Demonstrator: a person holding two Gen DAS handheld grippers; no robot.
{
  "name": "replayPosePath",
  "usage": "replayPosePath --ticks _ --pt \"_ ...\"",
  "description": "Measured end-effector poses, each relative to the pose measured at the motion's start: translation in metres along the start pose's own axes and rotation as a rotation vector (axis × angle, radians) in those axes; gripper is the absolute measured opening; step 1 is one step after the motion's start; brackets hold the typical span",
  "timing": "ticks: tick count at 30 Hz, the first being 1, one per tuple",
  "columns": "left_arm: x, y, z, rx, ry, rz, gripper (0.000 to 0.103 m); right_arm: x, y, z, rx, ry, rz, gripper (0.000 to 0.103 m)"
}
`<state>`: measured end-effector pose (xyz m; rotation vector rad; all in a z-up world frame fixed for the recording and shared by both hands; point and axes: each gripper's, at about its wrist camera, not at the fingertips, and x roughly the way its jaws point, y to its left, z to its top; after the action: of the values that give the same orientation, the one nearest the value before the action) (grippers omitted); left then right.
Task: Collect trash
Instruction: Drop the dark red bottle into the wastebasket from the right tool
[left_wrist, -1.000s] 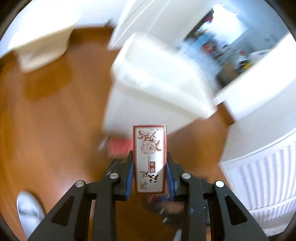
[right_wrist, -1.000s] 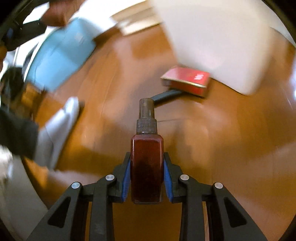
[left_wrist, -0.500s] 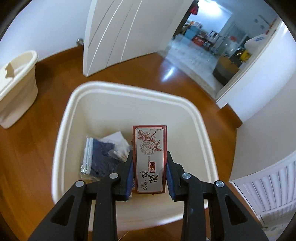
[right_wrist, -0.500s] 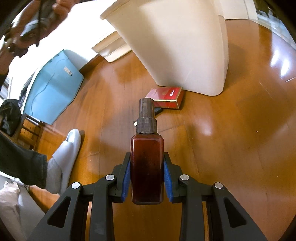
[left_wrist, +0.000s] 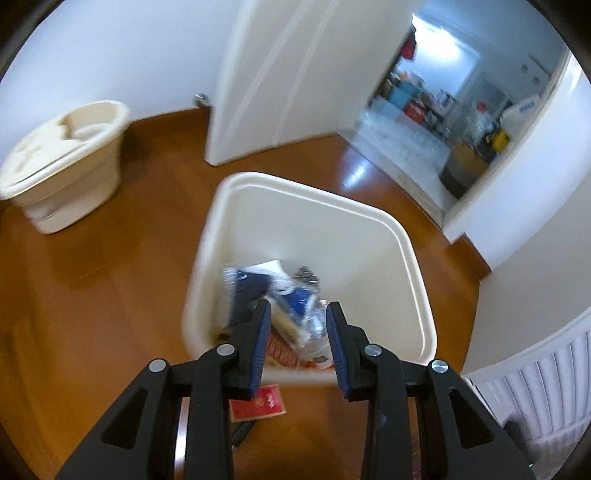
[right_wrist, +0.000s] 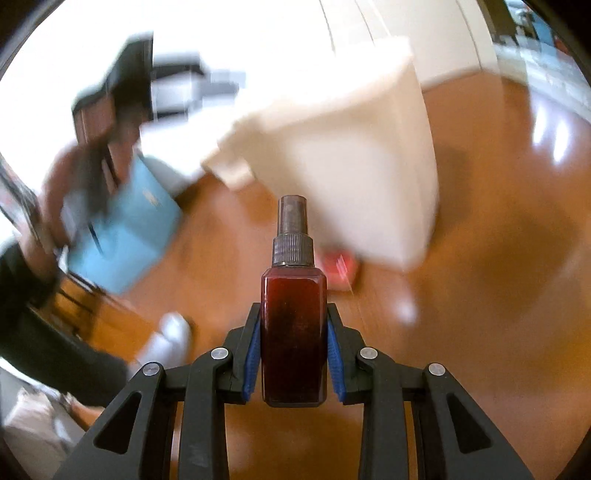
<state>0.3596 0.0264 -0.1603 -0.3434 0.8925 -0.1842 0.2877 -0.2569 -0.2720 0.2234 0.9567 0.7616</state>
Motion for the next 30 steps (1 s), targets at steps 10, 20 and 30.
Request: replayPosePath --ticks 10,20,30 --pt "-0.003 0.064 -0.106 -0.231 0.121 0.125 0.030 -0.018 0.003 0.166 -0.038 -0.243 -0.060 0.032" --pt "0.034 0.082 -0.152 -0.277 0.270 0.144 0.030 0.097 -0.008 0.200 -0.077 0.008 -0.299 0.035" --pt "0.050 0.118 -0.171 -0.379 0.335 0.180 0.030 0.032 0.053 0.146 -0.413 -0.106 -0.049 0.057"
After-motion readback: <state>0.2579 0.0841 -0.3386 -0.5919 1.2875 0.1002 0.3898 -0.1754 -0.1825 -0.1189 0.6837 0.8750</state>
